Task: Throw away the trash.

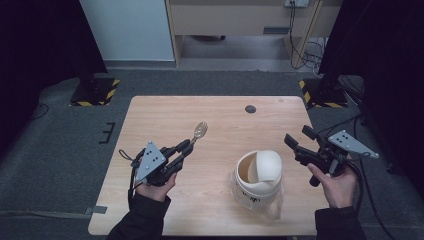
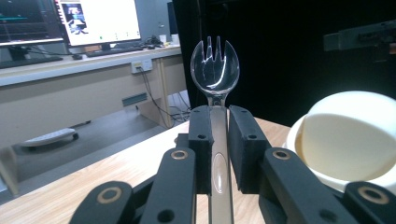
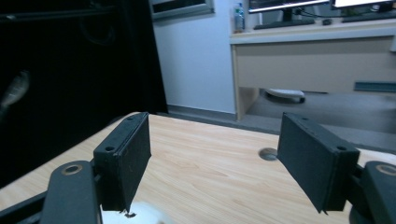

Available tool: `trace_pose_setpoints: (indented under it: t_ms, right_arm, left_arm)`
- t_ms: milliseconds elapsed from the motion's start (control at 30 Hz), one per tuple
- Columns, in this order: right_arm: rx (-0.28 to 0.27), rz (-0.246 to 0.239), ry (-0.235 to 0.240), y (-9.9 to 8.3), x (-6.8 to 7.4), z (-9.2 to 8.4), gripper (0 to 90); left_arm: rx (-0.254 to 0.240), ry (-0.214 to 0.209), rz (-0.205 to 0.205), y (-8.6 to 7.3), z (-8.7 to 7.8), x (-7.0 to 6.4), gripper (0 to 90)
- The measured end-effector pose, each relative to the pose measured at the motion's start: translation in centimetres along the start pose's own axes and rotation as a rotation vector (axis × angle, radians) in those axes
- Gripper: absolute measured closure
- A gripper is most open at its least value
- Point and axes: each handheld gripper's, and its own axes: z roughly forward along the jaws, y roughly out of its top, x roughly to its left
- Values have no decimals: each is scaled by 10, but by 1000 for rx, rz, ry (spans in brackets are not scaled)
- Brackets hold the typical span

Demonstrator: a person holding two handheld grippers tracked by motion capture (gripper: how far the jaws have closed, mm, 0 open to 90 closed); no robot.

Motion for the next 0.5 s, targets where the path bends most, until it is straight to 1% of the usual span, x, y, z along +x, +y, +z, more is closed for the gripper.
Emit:
trace_pose_setpoints:
  t_ms: [167, 233, 333, 367, 467, 500]
  right_arm:
    - [-12, -12, 43, 8, 15, -1, 262]
    - [-11, -14, 55, 12, 20, -3, 263]
    - [-24, 4, 79, 17, 28, -4, 268]
    - [-32, 20, 95, 17, 31, -4, 274]
    - [-46, 75, 156, 17, 39, -1, 283]
    - [-46, 77, 167, 17, 41, 1, 286]
  left_arm:
    - [1, -23, 6, 1, 7, -10, 795]
    - [-7, -39, 8, 4, 11, -15, 795]
    - [-22, -62, 17, 9, 15, -23, 795]
    - [-27, -68, 28, 12, 17, -26, 795]
    - [-40, -82, 41, 17, 20, -32, 795]
    - [-45, -88, 46, 19, 21, -35, 796]
